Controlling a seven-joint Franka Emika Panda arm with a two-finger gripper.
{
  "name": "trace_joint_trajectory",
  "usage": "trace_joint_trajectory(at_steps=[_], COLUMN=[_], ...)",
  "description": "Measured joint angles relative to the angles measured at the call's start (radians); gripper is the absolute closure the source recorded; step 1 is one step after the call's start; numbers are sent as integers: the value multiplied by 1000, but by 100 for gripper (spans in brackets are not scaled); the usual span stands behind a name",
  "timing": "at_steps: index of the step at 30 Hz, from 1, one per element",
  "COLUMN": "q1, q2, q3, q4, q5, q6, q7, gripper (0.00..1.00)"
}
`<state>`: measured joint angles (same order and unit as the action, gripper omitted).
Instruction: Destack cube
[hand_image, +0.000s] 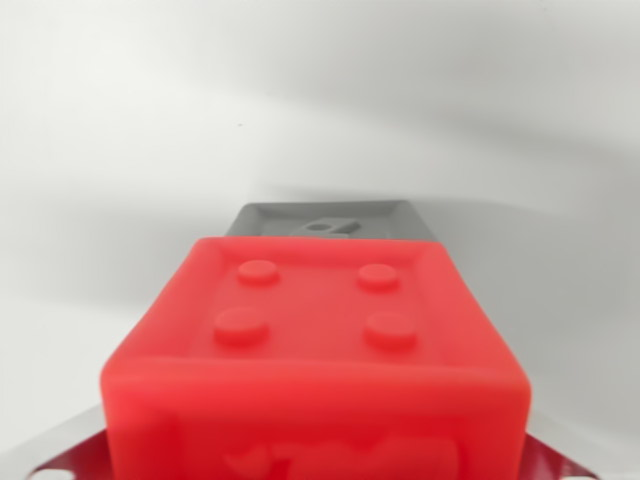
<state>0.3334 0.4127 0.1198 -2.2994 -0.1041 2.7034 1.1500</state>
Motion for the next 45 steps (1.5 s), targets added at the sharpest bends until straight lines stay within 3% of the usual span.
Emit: trace_joint_trajectory(at_steps=[19, 29, 45], q1=[0, -2, -7], q2=[-1, -30, -116], q3=[0, 3, 13], q4=[0, -3, -9], q5=[0, 3, 26], q6=[-1, -23, -100], q7=[0, -2, -17], gripper=[100, 100, 100])
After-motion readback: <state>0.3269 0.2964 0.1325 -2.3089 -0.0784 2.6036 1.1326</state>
